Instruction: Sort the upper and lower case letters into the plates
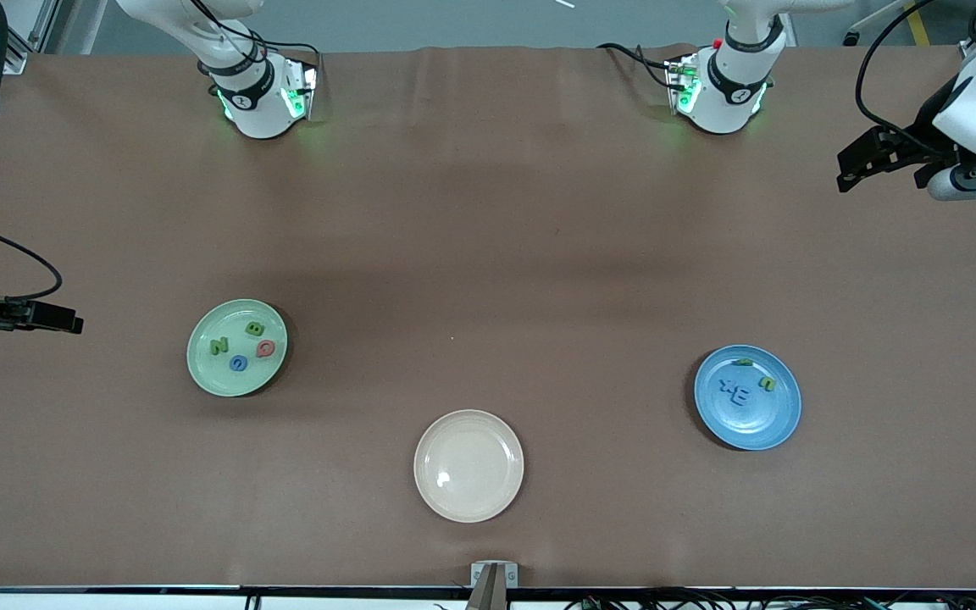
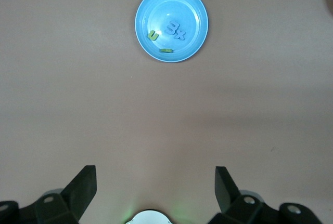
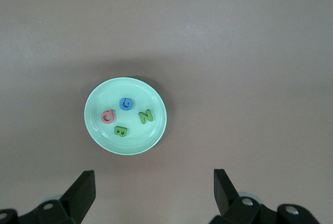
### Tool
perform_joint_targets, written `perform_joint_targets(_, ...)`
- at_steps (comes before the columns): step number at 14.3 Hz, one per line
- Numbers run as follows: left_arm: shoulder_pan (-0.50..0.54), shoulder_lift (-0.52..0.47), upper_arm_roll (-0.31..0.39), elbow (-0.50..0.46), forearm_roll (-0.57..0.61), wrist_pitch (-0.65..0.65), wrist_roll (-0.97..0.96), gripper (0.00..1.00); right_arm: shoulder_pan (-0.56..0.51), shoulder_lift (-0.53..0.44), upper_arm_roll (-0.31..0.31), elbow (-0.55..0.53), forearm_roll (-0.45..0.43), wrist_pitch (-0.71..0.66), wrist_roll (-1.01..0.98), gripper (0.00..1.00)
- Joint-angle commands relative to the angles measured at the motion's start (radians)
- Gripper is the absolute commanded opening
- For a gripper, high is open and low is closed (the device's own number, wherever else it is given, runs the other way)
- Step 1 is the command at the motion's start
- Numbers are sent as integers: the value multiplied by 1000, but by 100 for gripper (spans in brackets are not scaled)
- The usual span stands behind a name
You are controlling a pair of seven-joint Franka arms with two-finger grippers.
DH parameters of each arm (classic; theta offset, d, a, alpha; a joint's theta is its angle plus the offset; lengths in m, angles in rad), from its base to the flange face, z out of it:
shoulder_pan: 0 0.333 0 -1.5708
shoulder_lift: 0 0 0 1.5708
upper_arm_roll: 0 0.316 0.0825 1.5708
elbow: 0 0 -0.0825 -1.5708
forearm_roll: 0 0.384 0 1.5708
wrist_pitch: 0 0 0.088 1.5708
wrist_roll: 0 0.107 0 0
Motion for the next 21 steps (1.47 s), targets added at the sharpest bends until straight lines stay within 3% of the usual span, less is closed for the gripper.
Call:
perform_joint_targets(1,2,-15,-3,-13,15,8,-2,100,6,-88,3,-87,-9,-2,-26,100)
perform_joint_targets(10,5,-15,-1,-13,13,5,-3,100,13,-246,4,-176,-10,-43,-26,100)
perform_joint_targets(16,5,-15,-1,-12,13,5,-5,100,17,-266,8,-182,-10,-71,-26,100)
perform_joint_targets(17,5,-15,-1,-12,13,5,-3,100,4,-269,26,-184,-10,-71,-26,100)
perform_joint_targets(19,5,-13,-1,-12,13,5,-3,100,-75,-271,121,-187,-12,-68,-26,100)
perform_joint_targets(21,7,-13,0,-12,13,5,-2,100,-66,-271,126,-187,-33,-63,-26,100)
